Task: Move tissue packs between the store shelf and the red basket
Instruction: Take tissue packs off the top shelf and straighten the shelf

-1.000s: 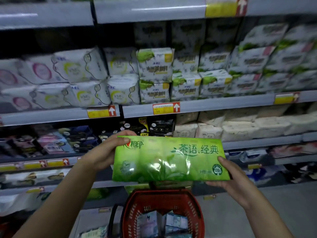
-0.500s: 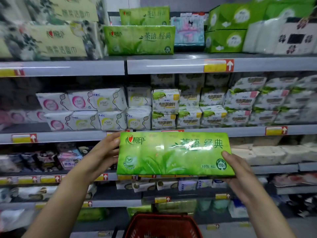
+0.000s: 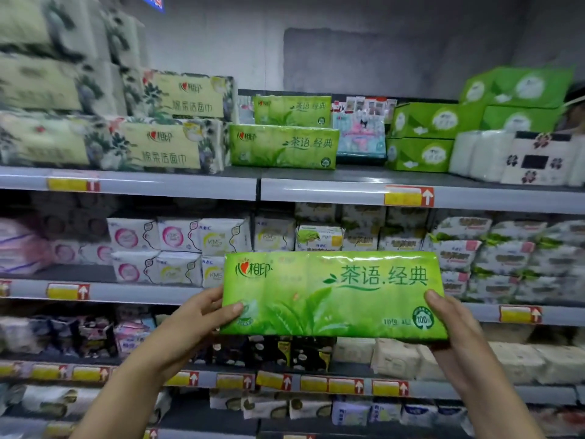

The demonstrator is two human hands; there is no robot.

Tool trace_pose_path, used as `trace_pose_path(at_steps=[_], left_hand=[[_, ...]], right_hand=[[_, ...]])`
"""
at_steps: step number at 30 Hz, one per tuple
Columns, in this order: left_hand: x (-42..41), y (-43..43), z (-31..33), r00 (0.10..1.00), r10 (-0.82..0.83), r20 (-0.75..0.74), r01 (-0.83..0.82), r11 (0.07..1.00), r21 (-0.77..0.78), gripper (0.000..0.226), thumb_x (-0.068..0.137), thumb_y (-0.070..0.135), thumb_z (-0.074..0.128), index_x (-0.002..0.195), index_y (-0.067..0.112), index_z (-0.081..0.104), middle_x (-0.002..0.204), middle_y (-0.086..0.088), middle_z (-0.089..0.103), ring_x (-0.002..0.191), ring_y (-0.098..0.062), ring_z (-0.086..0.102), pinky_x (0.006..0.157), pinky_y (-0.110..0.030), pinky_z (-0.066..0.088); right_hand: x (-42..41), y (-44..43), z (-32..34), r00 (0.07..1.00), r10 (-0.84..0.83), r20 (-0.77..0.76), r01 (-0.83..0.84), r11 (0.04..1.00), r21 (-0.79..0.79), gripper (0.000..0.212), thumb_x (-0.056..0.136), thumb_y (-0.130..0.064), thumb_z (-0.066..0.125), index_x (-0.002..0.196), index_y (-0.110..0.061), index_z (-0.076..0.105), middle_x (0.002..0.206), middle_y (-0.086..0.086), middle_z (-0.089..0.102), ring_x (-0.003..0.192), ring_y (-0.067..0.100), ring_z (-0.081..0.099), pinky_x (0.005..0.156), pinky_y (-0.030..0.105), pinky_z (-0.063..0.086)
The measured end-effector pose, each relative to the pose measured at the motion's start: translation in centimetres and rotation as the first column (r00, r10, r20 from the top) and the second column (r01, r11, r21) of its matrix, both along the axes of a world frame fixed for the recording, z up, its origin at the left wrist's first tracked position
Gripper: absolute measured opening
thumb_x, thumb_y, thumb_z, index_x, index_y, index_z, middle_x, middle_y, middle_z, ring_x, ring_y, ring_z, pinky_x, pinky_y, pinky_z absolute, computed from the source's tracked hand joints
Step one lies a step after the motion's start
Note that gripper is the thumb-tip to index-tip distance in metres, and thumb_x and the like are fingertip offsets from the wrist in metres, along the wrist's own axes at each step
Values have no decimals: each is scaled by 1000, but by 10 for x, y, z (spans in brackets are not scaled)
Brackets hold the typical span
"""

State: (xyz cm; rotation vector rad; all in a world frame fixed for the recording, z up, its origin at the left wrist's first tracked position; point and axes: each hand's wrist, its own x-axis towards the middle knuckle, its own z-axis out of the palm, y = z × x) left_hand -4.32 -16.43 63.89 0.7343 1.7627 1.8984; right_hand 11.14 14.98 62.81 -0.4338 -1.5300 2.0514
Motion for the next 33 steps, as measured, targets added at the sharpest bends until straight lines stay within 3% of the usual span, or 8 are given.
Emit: trace_pose_path(at_steps=[4,11,15,18,21,25,30,33], left_hand=[[4,10,10,995,96,6,-96,985,146,92,33,57,90,110,12,68,109,-11,73,96,-21,70,75,-25,57],[3,3,25,987,154,-37,-146,974,171,79,36,55,90,102,15,73,107,-10,73,95,-21,71,72,-22,57],[3,1,32,977,207,-55,-195,966,171,76,41,55,89,103,15,72,104,-8,74,91,-18,72,67,-21,56],[-2,5,37,972,232,-39,-221,958,185,46,65,39,79,101,11,72,102,-9,74,90,-20,71,68,-23,57],[-10,14,46,960,277,-41,-264,944,197,24,70,26,79,89,11,76,97,-12,75,86,-21,72,69,-28,58],[-19,29,66,951,296,-93,-268,934,238,49,57,41,86,93,9,75,96,-11,75,86,-20,72,70,-28,58],[-30,44,87,927,342,-155,-287,911,296,38,69,26,76,104,12,71,99,-7,75,88,-19,71,71,-28,59],[-39,51,99,903,392,-176,-321,887,331,31,76,20,69,106,10,70,96,-5,76,87,-19,72,72,-29,59]], right_hand=[[-10,0,3,999,11,-33,-13,998,-55,128,21,-61,90,132,-13,49,130,12,58,121,32,53,103,55,39],[-28,0,7,996,31,-87,-37,997,-72,126,31,-55,90,139,-10,42,134,16,53,118,34,54,81,42,56],[-42,5,2,994,54,-94,-58,997,-43,131,24,-66,87,137,-14,45,138,16,49,127,37,45,88,45,50],[-52,10,6,988,105,-114,-108,994,-26,127,26,-67,86,135,-17,47,137,13,51,128,34,46,101,59,39],[-59,16,20,986,99,-131,-97,995,17,128,27,-68,86,136,-13,45,134,13,54,124,32,50,98,55,45],[-63,30,42,987,67,-144,-57,996,75,122,33,-75,80,136,-19,47,140,9,51,131,31,44,91,41,45],[-67,32,77,966,96,-240,-66,989,132,114,26,-70,84,122,-15,57,122,1,65,120,24,55,100,51,45],[-76,37,93,956,92,-278,-57,990,131,121,34,-62,86,137,-14,43,136,2,51,128,23,46,108,50,36]])
